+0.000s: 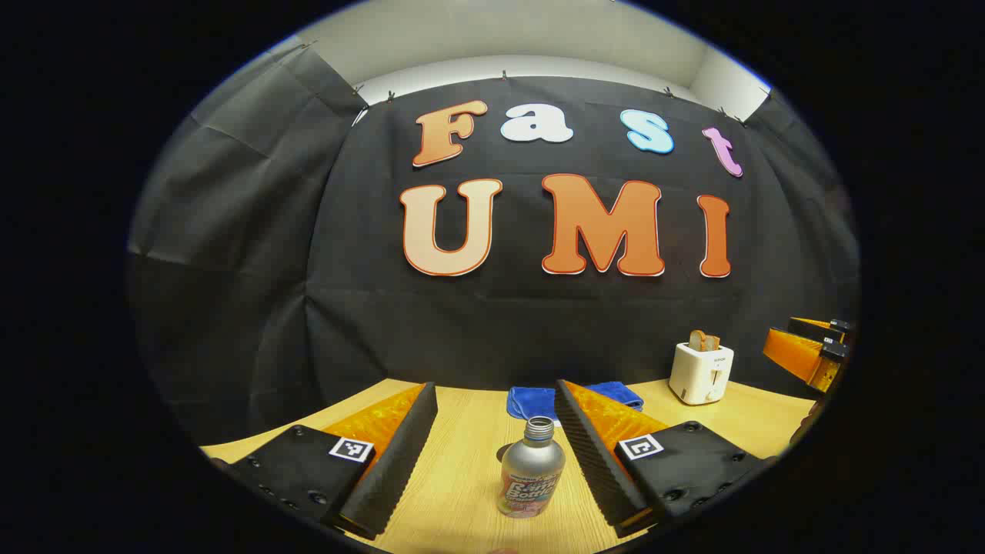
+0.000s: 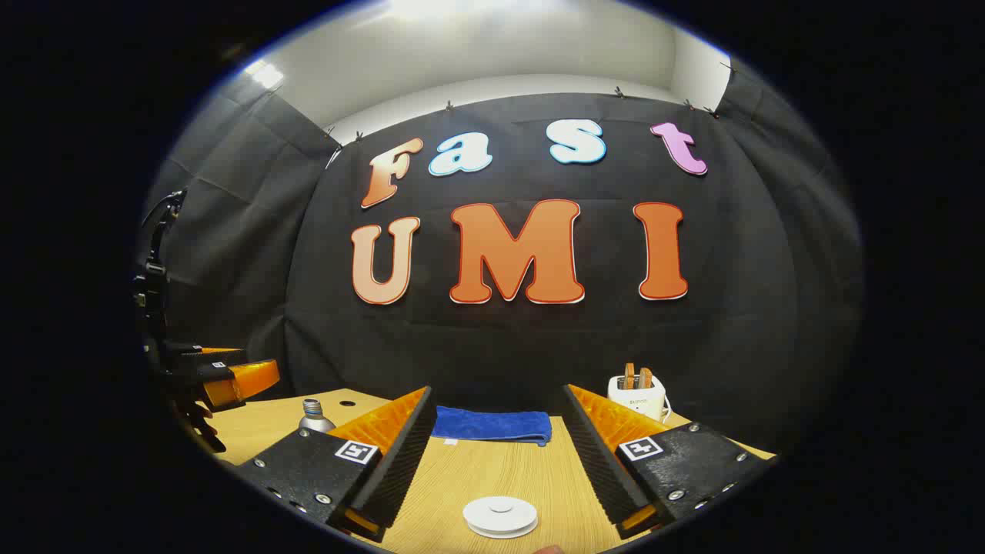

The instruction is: Open the teacup lid with one hand, grasp the water bottle and pour water into the teacup with the other hand; after pouring, place the water bottle on the coaster and then close the teacup lid.

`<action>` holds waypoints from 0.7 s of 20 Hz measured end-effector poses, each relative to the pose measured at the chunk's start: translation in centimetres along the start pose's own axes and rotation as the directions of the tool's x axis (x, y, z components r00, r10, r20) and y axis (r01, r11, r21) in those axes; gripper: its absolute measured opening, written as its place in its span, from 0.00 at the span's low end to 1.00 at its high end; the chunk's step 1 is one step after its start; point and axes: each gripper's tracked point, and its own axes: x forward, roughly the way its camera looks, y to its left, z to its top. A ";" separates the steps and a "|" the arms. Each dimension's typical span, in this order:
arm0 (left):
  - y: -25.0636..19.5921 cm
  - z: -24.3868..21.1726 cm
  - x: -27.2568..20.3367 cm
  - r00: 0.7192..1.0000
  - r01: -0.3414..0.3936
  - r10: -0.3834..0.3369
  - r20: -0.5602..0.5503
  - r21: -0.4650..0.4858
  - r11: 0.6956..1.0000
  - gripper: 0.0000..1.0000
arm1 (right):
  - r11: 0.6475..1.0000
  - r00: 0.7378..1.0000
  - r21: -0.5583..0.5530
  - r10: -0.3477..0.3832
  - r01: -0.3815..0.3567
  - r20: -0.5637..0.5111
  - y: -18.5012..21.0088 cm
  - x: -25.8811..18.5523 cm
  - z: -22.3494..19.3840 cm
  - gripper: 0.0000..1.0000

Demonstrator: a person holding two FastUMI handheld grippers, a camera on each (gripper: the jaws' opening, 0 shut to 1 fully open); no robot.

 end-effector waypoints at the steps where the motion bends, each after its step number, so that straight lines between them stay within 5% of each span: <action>1: 0.2 0.1 0.1 1.000 -0.004 0.004 0.004 0.003 1.000 1.00 | 1.000 1.000 -0.004 -0.003 0.003 0.000 -0.1 0.1 -0.1 0.98; 14: -0.3 0.7 0.3 1.000 -0.002 0.001 0.021 0.015 1.000 1.00 | 1.000 1.000 -0.005 0.010 -0.010 -0.020 -0.6 0.1 -0.5 0.98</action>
